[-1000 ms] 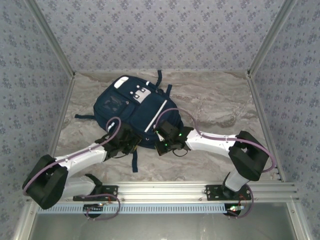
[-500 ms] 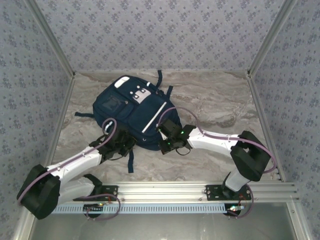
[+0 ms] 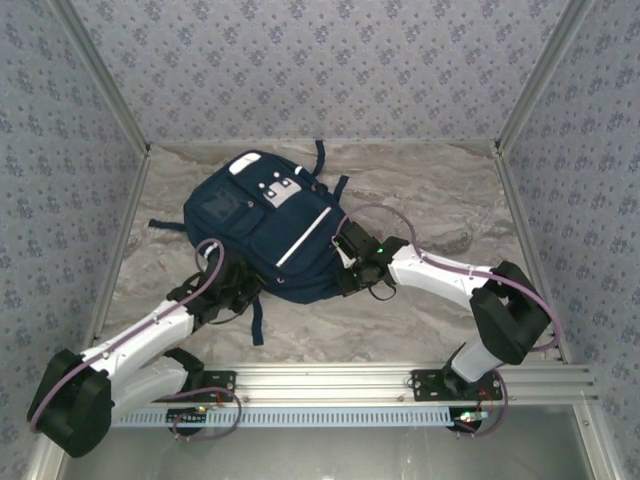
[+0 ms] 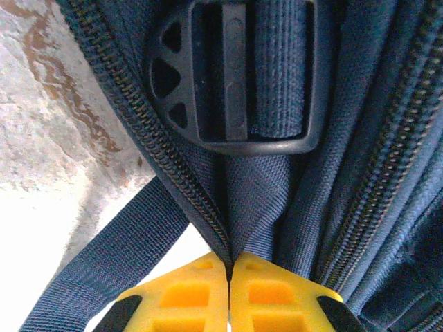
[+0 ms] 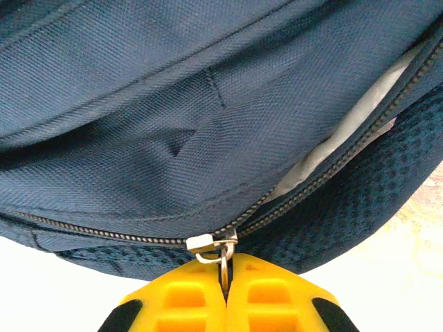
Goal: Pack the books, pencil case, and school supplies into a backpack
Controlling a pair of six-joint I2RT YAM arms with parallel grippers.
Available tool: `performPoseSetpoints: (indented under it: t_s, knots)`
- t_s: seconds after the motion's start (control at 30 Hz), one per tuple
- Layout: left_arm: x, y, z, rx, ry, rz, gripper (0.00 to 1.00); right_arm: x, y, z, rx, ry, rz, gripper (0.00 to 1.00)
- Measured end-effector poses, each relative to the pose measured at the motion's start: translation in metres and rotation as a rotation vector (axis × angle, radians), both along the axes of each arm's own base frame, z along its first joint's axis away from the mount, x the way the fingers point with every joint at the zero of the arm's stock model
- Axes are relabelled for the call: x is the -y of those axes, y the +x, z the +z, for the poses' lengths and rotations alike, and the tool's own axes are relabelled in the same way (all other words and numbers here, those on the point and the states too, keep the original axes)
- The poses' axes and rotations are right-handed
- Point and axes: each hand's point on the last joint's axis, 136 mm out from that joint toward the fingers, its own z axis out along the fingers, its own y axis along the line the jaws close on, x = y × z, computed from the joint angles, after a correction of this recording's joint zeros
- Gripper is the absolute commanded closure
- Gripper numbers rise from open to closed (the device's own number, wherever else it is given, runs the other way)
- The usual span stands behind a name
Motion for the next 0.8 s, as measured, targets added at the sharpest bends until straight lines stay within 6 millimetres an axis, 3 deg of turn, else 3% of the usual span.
performPoseSetpoints:
  t_s: [0.13, 0.27, 0.37, 0.47, 0.63, 0.8]
  knots:
    - [-0.014, 0.006, 0.014, 0.026, 0.086, -0.029, 0.86, -0.011, -0.012, 0.004, 0.002, 0.02, 0.072, 1.0]
    - [-0.058, 0.032, 0.034, 0.052, 0.189, 0.061, 0.83, -0.028, -0.031, 0.009, 0.009, 0.037, 0.146, 1.0]
    - [-0.082, 0.054, 0.048, 0.052, 0.227, 0.111, 0.7, -0.043, -0.045, 0.009, -0.022, 0.058, 0.178, 1.0]
    - [-0.091, 0.061, 0.054, 0.04, 0.234, 0.107, 0.61, -0.068, -0.051, 0.009, -0.073, 0.096, 0.186, 1.0]
    - [-0.082, 0.044, 0.058, 0.028, 0.158, 0.081, 0.49, -0.11, -0.055, 0.007, -0.148, 0.175, 0.177, 1.0]
    - [-0.063, 0.006, 0.051, -0.016, 0.028, 0.069, 0.4, -0.131, -0.063, 0.009, -0.197, 0.247, 0.169, 1.0]
